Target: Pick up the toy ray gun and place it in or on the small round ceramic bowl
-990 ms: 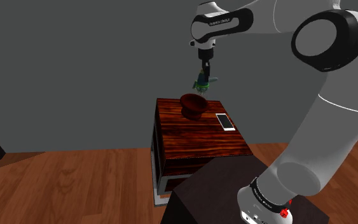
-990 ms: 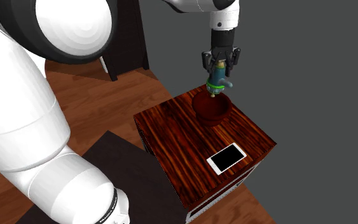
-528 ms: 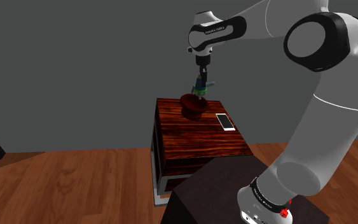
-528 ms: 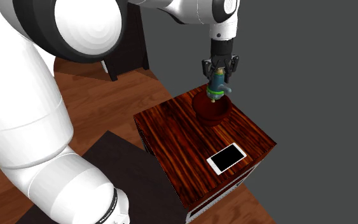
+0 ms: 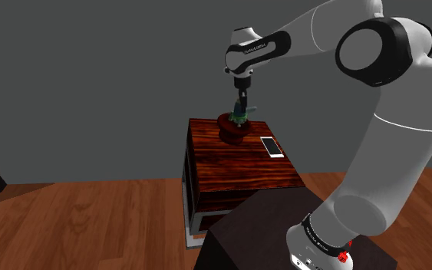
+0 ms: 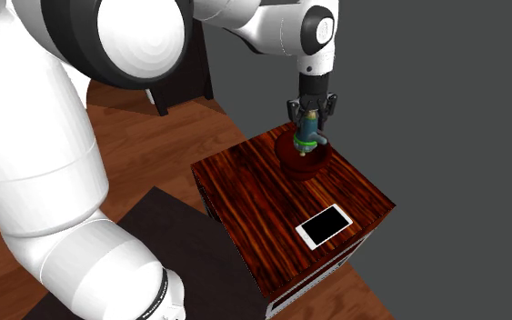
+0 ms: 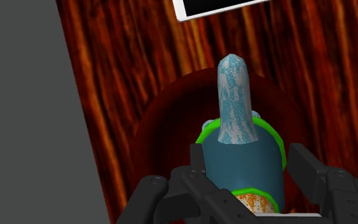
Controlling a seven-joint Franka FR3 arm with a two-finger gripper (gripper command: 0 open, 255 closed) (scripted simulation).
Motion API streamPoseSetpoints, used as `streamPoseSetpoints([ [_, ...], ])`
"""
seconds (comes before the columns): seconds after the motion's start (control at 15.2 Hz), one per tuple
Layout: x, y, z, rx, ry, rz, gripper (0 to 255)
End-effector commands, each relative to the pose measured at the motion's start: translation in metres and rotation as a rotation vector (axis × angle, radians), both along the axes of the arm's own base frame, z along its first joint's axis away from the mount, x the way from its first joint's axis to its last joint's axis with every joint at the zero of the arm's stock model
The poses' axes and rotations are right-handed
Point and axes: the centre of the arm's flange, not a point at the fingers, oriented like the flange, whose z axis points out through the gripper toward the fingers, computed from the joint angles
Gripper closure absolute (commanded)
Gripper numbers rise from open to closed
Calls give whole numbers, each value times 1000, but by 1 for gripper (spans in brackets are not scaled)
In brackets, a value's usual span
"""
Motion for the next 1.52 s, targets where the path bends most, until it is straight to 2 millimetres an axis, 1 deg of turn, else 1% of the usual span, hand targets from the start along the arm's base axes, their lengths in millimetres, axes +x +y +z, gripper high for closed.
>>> streamPoseSetpoints([
  [0.0,0,1,-10,0,-1,0,255],
  [0.07,0,1,-15,0,-1,0,255],
  [0.13,0,1,-16,0,-1,0,255],
  [0.59,0,1,-16,0,-1,0,255],
  [0.66,0,1,-16,0,-1,0,0],
  [0.99,0,1,-16,0,-1,0,0],
  [1.19,9,8,22,0,-1,0,0],
  [1.25,11,10,32,0,-1,0,0],
  [1.45,11,10,32,0,-1,0,0],
])
